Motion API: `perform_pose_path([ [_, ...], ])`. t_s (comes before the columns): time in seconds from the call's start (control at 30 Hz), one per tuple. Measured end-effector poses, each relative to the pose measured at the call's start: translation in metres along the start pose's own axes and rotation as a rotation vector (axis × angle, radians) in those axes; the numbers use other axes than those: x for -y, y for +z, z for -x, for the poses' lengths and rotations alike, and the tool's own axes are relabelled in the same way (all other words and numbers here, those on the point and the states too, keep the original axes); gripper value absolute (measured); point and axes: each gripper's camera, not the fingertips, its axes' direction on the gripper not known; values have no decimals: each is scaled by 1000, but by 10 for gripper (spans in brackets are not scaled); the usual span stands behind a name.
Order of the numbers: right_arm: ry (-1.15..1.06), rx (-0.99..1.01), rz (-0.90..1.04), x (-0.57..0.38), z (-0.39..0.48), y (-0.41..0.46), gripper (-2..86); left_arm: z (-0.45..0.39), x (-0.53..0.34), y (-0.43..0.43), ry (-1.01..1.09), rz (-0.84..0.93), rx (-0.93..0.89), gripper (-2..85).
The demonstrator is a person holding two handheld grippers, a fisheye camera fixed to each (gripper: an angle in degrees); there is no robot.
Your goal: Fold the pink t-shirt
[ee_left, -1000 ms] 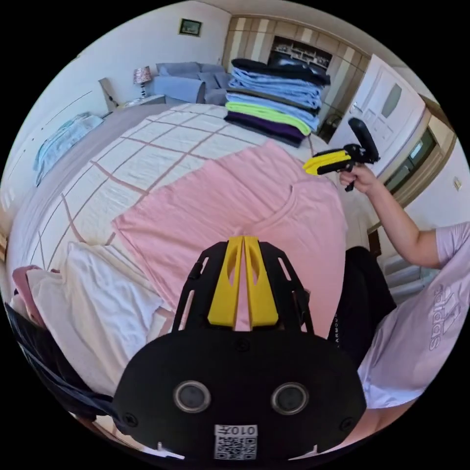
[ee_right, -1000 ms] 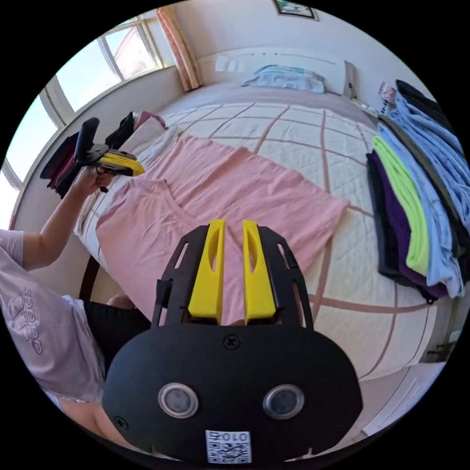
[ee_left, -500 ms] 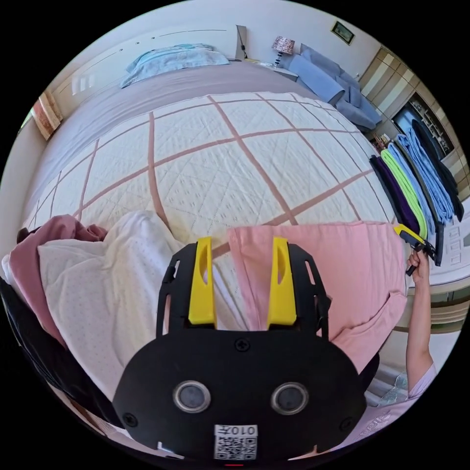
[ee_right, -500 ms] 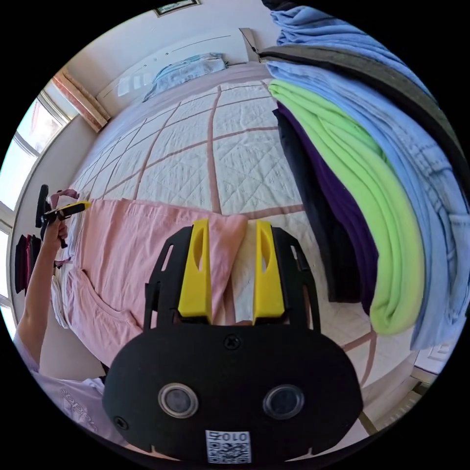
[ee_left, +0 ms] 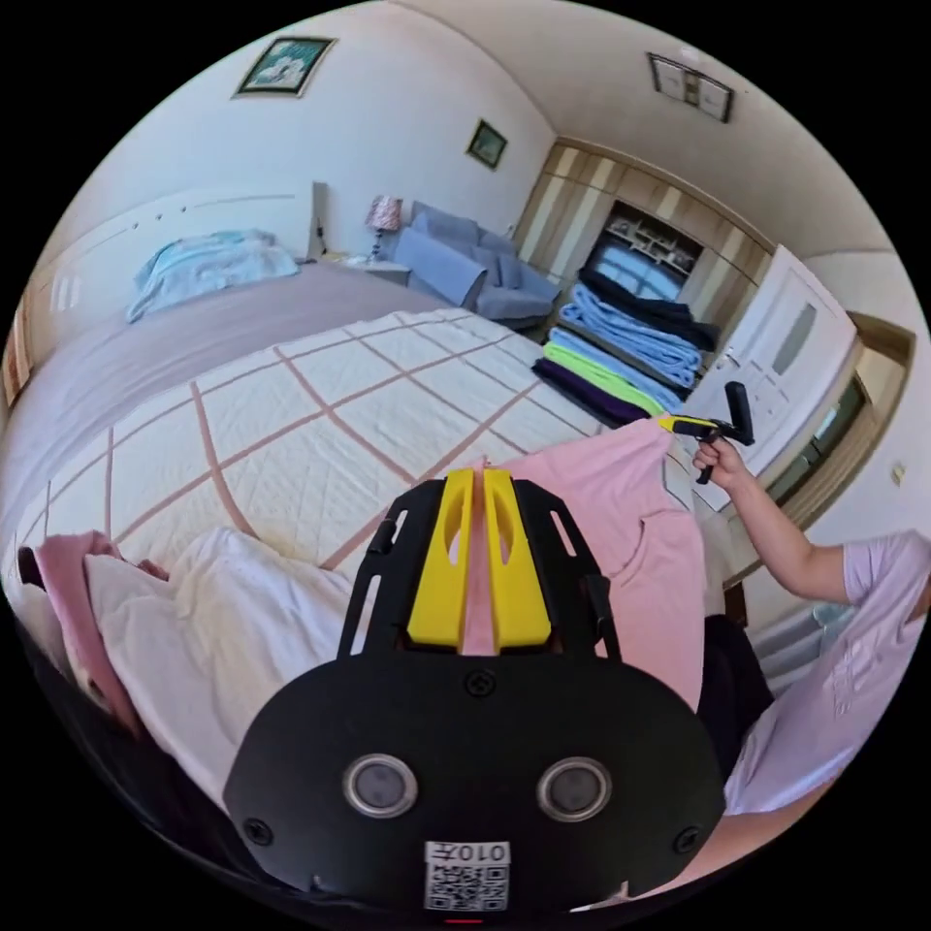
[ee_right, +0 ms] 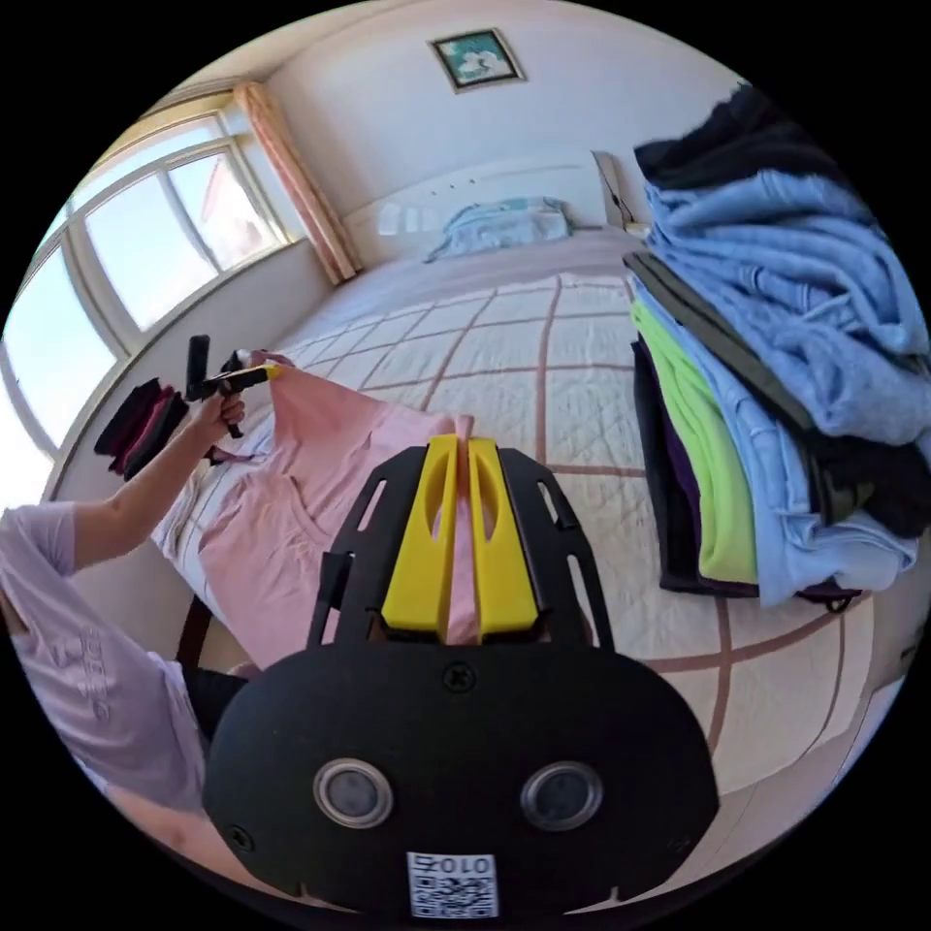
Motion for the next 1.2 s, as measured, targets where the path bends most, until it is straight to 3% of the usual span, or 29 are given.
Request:
perform_pose_path([
  [0.17,-503,52,-222,-125,90,-112,39,-73,-67,-98,452,-151,-120,3],
  [0.23,-546,33,-196,-171,102,-109,39,-107,-124,-115,648,-66,-93,2],
  [0.3,-512,48,-47,-200,102,-83,39,-116,-159,-106,701,59,-87,2],
  [0.37,-476,30,84,-228,105,-49,40,-115,-182,-92,685,153,-105,2],
  [0.5,-377,10,123,-241,101,-26,39,-109,-204,-69,657,253,-60,2],
  [0.87,-368,14,85,-248,110,-55,24,-102,-216,-125,667,148,-61,3],
  [1.03,-357,40,108,-257,114,-46,31,-106,-224,-119,666,188,-46,9],
  [1.2,-413,65,294,-273,121,-34,33,-116,-234,-107,679,352,-33,14],
])
